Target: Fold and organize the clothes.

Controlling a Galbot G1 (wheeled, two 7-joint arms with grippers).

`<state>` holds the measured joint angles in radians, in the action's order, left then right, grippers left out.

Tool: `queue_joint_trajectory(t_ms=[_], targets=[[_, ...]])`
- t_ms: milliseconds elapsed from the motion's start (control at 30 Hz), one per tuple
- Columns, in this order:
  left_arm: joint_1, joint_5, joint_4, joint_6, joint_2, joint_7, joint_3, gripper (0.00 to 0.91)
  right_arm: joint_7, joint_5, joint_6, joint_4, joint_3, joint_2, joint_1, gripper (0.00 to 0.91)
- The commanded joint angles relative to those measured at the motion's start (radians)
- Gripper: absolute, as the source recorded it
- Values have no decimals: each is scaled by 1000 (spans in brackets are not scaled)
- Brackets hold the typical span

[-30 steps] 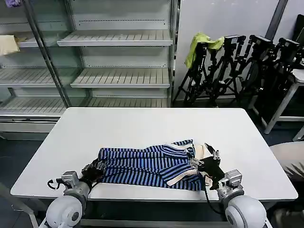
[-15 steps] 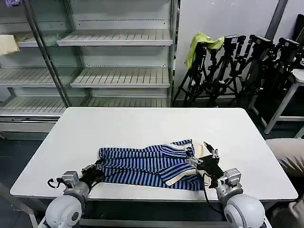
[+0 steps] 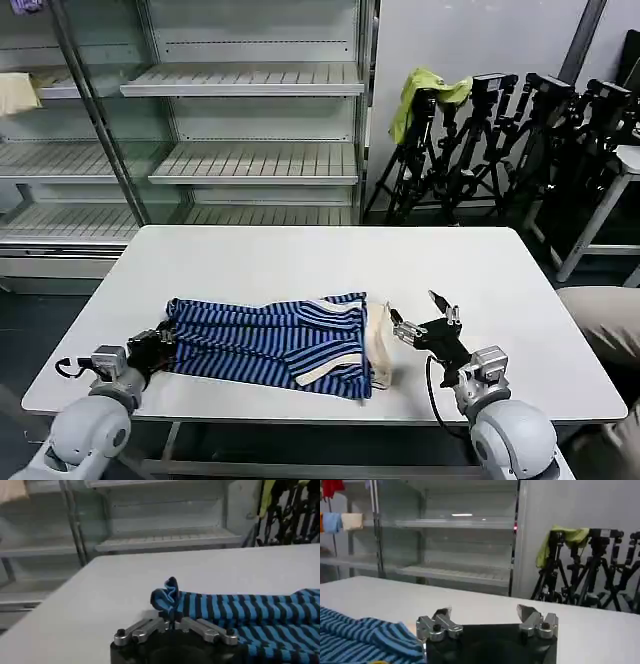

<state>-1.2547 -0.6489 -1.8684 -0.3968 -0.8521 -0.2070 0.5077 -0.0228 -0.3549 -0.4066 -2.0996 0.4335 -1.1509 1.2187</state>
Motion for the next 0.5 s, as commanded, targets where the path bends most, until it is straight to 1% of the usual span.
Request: queue_joint_trajectory(t_ms=[33,133,233,333,367,500], targets=[[4,121,90,39,88,44,50,0,-18,-2,19,33,7,14,-29,907],[-23,147,98,43,78,52,83,0,-30,2,47,41,4,22,-27,907],[-44,201,116,60,69,60,108,0,-34,27,69,47,-3,-2,-28,907],[-68,192,97,47,79,67,148,0,-45,47,87,51,-8,-17,-26,907],[-74,162,80,28,84,68,166,0,-45,54,92,53,-7,-20,-27,907],[-84,152,-10,3,89,58,171,0,-50,70,92,42,5,-15,-20,907]])
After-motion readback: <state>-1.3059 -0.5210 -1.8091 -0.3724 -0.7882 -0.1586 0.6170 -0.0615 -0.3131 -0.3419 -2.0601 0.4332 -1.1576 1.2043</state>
